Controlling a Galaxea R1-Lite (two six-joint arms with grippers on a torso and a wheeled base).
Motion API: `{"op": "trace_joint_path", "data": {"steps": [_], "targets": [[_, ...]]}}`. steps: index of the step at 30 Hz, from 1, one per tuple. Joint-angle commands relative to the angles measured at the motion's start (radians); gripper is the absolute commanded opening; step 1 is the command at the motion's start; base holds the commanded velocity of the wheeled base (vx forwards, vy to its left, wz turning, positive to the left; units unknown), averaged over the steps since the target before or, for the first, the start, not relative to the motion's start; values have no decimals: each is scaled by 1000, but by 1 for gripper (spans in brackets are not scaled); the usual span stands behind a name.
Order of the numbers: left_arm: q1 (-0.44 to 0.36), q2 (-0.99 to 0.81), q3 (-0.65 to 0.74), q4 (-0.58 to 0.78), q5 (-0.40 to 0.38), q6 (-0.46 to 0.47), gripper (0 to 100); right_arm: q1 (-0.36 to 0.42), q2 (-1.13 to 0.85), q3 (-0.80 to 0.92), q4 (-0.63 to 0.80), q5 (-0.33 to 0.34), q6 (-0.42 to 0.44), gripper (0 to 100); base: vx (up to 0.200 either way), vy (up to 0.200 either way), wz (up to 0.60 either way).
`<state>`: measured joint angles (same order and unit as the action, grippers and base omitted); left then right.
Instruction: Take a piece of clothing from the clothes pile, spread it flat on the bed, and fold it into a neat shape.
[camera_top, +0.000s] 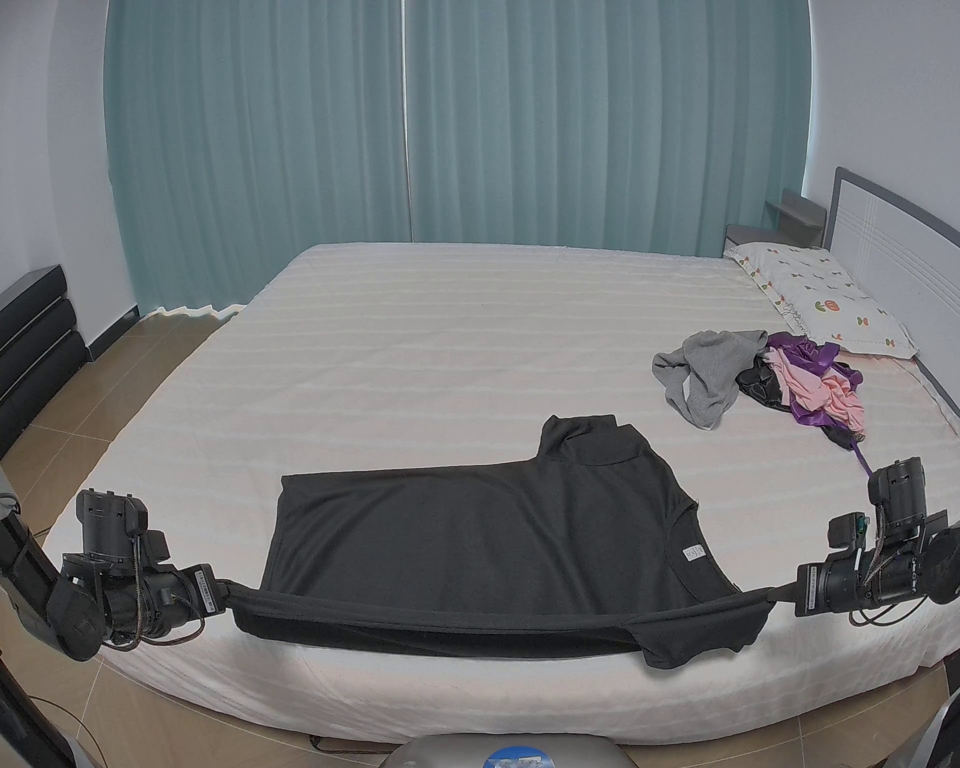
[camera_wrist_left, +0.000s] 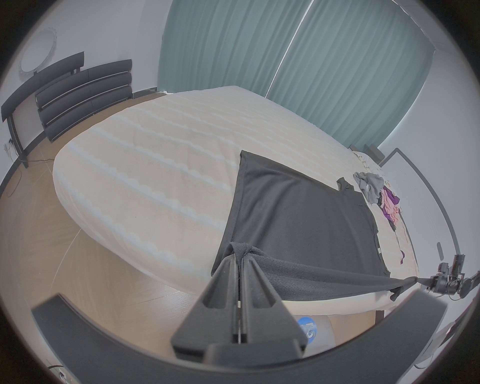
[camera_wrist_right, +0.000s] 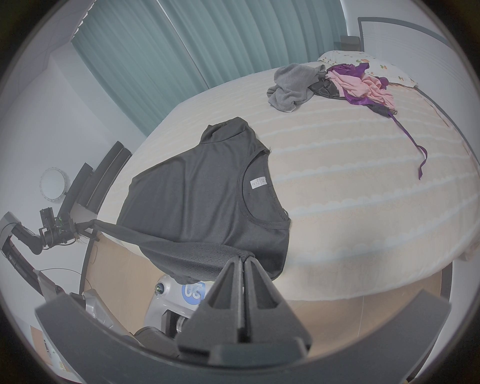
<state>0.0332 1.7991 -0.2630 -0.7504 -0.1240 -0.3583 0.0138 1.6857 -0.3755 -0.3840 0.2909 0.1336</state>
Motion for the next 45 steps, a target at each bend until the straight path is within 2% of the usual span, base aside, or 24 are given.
{"op": "trace_joint_path", "data": {"steps": [1, 9, 16, 24, 29, 36, 42, 45], "targets": [[1, -1, 2, 2, 0, 1, 0, 2, 0, 1, 5, 1, 0, 0, 0, 0, 0], [1, -1, 53, 11, 4, 2, 0, 5, -106, 89, 11, 1, -3, 0, 0, 0, 0], [1, 6, 54, 11, 4, 1, 0, 15, -95, 107, 10, -1, -5, 0, 0, 0, 0], [2, 68, -5, 11, 3, -4, 0, 15, 6, 7, 10, -6, -3, 0, 0, 0, 0], [1, 132, -58, 11, 4, -11, 0, 52, 91, -72, 8, -67, -2, 0, 0, 0, 0], [1, 187, -116, 11, 4, -19, 0, 89, 177, -152, 4, -70, 3, 0, 0, 0, 0], [1, 226, -153, 11, 4, -19, 0, 89, 221, -209, 1, -76, 23, 0, 0, 0, 0], [-4, 261, -180, 11, 3, -22, 0, 87, 241, -255, 1, -79, 61, 0, 0, 0, 0]]}}
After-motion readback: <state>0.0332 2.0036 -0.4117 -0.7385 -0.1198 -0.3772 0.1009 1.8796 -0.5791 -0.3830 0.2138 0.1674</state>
